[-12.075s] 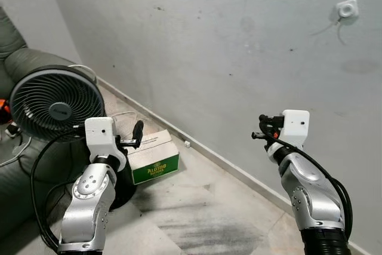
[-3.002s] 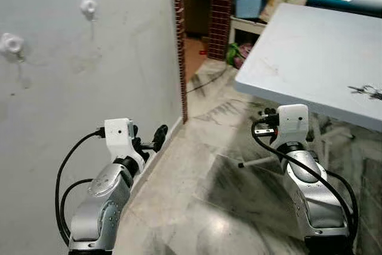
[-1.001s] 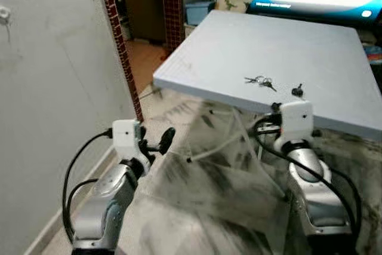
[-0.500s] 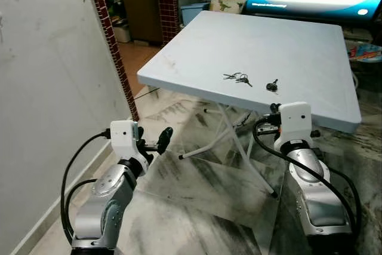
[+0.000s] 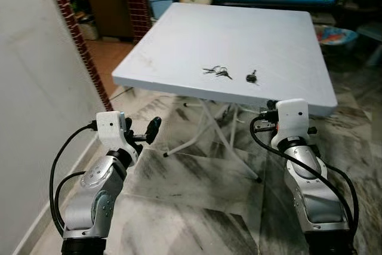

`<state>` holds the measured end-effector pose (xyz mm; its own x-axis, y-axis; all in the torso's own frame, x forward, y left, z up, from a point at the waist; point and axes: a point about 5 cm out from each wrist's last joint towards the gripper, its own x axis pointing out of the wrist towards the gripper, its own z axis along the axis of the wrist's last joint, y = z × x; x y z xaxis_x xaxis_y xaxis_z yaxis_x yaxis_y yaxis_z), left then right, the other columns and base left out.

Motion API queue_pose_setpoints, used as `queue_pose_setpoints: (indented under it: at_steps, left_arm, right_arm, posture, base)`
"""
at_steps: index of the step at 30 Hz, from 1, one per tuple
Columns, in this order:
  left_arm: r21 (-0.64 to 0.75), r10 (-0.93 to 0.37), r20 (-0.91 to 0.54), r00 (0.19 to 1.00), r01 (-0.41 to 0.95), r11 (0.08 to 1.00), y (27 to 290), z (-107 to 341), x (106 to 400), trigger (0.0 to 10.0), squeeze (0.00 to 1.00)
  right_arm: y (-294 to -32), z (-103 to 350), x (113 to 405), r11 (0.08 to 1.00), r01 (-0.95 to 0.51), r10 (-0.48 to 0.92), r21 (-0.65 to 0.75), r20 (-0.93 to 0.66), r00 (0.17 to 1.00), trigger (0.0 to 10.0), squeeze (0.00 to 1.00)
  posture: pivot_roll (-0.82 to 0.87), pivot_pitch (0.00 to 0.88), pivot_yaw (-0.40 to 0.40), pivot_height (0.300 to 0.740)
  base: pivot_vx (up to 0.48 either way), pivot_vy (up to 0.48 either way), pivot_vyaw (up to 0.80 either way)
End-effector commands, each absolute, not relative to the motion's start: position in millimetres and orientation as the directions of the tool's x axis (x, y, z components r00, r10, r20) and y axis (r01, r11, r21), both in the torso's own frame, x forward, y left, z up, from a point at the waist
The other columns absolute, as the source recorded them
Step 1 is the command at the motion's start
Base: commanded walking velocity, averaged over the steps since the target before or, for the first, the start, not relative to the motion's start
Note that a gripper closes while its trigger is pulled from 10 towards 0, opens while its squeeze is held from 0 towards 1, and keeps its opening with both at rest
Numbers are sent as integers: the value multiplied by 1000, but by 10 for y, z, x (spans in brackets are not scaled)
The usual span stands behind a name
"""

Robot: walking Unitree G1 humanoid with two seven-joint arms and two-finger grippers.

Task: Hang keys on a hook

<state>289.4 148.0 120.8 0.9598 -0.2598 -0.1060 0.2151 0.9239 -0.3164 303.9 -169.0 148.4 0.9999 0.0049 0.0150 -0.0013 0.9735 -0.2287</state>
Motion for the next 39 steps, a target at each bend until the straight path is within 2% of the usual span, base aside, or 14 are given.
queue_pose_setpoints:
  at_steps: [1, 18, 27, 39]
  left_arm:
    - [-309, -268, -106, 957, 225, 924, 1475, 1212, 2874, 10000, 0]
    - [-325, -291, -112, 950, 242, 914, 1423, 1187, 2852, 10000, 0]
    - [-320, -302, -109, 947, 254, 913, 1407, 1190, 2863, 10000, 0]
    - [-308, -307, -115, 945, 260, 915, 1394, 1195, 2867, 10000, 0]
  right_arm:
    - [-1678, 1515, 3037, 974, -4, 11, -228, 27, 1000, 10000, 0]
    - [-1663, 1501, 3039, 974, -13, 18, -228, 21, 1000, 10000, 0]
    - [-1652, 1504, 3052, 973, -18, 25, -231, 25, 999, 10000, 0]
    - [-1638, 1498, 3054, 973, -23, 29, -228, 25, 999, 10000, 0]
  posture:
    - [-41, 25, 51, 740]
    - [-43, 16, 52, 740]
    - [-42, 9, 53, 740]
    - [-36, 9, 58, 740]
  base:
    - [296, 0, -800]
    - [353, 0, -745]
    - [391, 0, 0]
    - [365, 308, 0]
